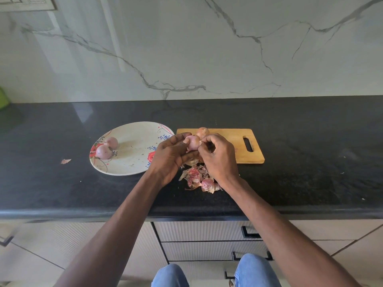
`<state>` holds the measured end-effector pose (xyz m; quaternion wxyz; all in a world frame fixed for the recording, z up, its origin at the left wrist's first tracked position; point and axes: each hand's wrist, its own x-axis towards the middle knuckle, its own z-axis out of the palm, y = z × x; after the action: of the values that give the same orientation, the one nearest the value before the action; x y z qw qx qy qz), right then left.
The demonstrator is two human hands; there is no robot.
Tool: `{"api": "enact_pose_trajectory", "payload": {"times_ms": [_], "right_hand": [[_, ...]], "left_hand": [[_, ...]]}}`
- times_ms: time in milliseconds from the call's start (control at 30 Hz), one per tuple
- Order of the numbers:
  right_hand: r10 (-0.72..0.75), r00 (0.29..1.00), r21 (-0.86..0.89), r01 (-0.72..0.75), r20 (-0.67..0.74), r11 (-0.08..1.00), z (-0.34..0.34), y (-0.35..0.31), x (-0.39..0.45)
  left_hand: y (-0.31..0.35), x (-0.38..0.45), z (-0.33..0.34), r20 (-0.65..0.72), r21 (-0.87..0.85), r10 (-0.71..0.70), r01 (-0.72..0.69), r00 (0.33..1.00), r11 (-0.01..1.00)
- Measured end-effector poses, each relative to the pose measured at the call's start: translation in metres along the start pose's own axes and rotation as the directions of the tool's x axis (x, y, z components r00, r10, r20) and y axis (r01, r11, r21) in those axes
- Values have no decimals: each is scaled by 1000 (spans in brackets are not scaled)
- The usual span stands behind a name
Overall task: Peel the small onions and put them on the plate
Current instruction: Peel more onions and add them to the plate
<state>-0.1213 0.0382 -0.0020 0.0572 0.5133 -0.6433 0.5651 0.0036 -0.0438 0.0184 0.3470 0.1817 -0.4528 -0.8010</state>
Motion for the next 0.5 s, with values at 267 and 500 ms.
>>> {"api": "enact_pose_trajectory", "payload": {"times_ms": [267,500], "right_hand": [[81,995,-20,-83,-59,996,-2,2,2],[84,992,-113,-95,-97,989,-4,6,3]], "left_hand": [[6,-2,3,22,-164,-71,74,997,984],[7,-1,-2,-1,-206,-76,74,997,976]]}}
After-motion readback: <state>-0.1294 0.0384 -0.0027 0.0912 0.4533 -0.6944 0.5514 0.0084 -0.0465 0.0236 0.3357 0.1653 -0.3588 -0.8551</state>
